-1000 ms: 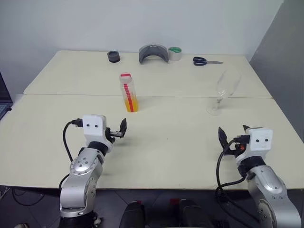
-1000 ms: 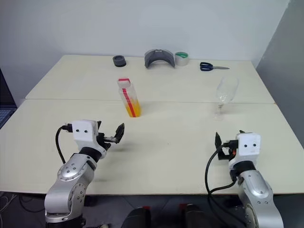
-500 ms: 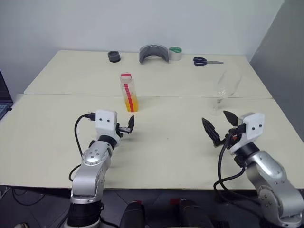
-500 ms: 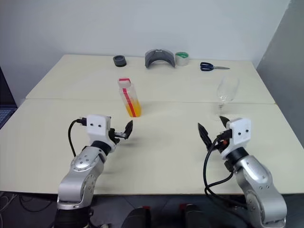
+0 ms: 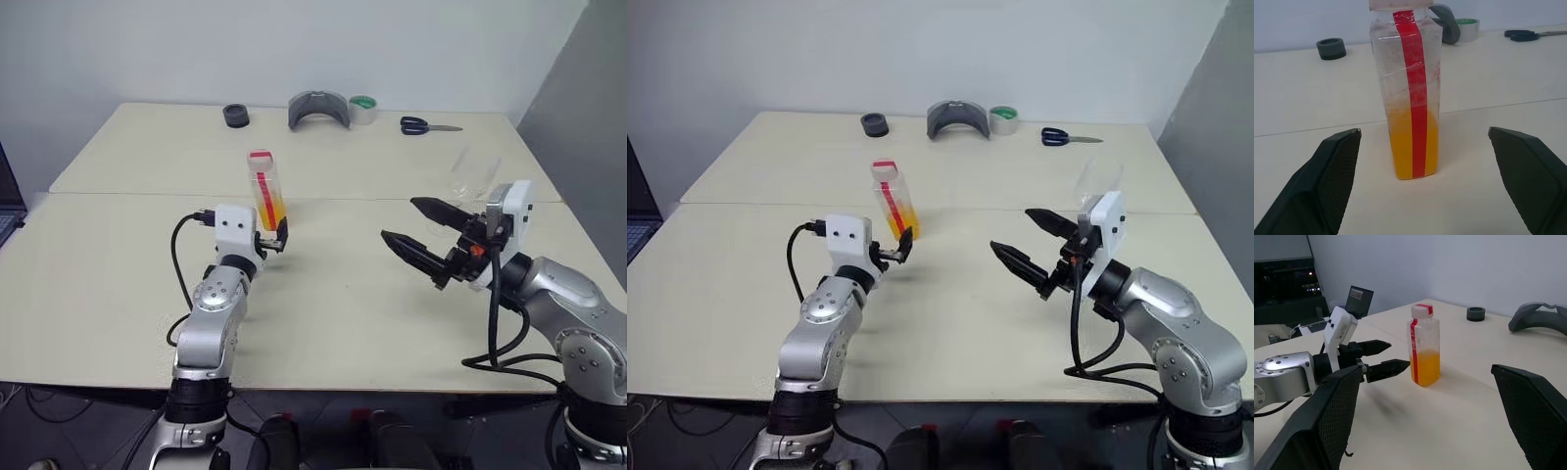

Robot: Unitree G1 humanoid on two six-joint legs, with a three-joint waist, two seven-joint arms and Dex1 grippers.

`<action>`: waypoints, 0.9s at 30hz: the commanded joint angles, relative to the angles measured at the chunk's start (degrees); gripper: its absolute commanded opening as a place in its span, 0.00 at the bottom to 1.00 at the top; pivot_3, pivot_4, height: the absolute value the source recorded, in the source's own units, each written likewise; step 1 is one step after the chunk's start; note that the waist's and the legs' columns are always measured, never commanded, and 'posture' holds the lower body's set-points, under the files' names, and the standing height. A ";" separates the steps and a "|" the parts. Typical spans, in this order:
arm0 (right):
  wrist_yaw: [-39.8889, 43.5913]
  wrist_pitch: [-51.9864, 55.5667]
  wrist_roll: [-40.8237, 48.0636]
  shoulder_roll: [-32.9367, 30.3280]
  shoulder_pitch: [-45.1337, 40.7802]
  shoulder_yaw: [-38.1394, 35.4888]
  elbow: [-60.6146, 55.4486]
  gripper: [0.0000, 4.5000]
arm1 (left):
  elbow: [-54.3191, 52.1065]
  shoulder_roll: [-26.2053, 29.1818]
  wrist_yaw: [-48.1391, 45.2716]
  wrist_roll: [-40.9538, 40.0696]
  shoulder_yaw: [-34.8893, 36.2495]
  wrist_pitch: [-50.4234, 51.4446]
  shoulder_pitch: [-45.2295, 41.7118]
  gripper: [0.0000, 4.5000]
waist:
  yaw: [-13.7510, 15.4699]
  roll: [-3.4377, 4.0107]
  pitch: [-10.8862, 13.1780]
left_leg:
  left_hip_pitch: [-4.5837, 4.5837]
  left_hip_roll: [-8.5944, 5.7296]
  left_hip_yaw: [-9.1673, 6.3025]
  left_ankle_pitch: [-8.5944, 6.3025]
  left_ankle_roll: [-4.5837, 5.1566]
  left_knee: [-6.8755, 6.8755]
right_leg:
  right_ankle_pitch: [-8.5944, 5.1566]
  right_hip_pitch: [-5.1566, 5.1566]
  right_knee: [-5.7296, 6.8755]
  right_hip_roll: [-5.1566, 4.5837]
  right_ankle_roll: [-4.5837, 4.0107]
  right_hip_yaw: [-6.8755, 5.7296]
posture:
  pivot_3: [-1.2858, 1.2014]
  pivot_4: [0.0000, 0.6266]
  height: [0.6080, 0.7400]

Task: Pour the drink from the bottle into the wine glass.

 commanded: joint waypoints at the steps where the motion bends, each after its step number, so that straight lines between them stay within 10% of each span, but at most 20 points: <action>1: -0.39 -1.19 0.62 0.06 -0.95 0.12 -0.72 1.00 | 0.28 -1.02 1.12 0.78 -0.12 -2.21 -1.98 1.00 | 0.00 0.00 0.00 | 0.00 0.00 0.00 0.00 0.00 0.00 | 0.00 0.00 0.00 0.00 0.00 0.00 | 0.52 0.24 1.00; 27: -5.22 -2.38 0.90 1.83 -1.85 1.33 -1.98 1.00 | 21.29 -0.79 3.12 1.33 2.41 -13.93 -17.27 1.00 | -0.02 -0.01 0.01 | -0.03 0.00 -0.02 0.00 0.00 0.02 | 0.01 -0.01 0.01 0.01 0.01 -0.03 | 0.52 0.24 1.00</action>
